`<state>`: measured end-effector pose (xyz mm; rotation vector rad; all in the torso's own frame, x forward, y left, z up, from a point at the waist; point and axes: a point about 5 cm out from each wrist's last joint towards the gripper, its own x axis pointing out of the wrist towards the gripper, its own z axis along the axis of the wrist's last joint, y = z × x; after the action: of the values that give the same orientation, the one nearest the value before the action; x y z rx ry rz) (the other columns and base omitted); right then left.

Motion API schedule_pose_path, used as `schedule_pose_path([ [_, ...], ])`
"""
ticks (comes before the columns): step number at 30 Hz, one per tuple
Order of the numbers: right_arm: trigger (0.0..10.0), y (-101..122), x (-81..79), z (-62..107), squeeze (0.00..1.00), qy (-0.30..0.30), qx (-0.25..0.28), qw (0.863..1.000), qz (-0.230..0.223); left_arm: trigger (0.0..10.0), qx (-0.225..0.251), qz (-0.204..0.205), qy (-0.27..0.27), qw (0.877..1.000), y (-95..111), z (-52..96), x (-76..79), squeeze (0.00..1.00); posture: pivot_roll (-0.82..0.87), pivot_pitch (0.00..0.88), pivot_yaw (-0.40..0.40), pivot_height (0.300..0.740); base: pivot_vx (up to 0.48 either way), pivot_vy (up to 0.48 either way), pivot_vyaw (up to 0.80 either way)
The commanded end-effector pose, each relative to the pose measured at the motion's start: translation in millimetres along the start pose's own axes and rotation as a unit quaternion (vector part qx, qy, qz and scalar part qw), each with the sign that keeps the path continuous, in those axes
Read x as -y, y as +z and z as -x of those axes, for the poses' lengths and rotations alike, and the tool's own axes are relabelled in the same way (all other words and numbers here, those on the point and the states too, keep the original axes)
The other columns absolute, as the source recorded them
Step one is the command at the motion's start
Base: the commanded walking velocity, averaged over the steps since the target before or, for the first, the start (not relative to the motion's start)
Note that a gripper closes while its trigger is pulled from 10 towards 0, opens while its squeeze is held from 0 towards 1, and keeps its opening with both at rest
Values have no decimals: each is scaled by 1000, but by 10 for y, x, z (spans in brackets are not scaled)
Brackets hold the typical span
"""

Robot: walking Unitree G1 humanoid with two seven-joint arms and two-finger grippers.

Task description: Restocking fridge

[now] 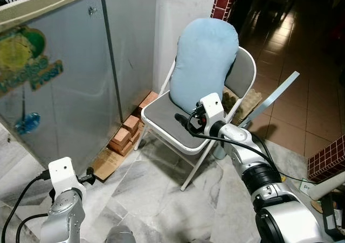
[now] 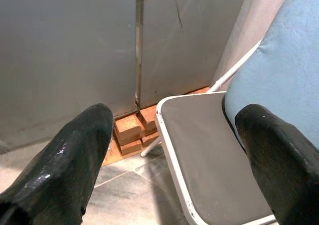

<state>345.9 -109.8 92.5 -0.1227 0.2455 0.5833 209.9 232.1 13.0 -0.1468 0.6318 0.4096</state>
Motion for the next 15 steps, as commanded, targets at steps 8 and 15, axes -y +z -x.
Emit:
schedule_pose_path([
  [8,10000,51,22,-1,0,-2,7,1000,7,10000,0,-1,0,1000,14,-4,4,0,96,0,-74,740,0,0,0],
  [15,10000,-378,411,832,0,-252,19,967,-30,10000,168,-126,-61,976,521,130,286,0,61,0,-52,740,0,68,0],
])
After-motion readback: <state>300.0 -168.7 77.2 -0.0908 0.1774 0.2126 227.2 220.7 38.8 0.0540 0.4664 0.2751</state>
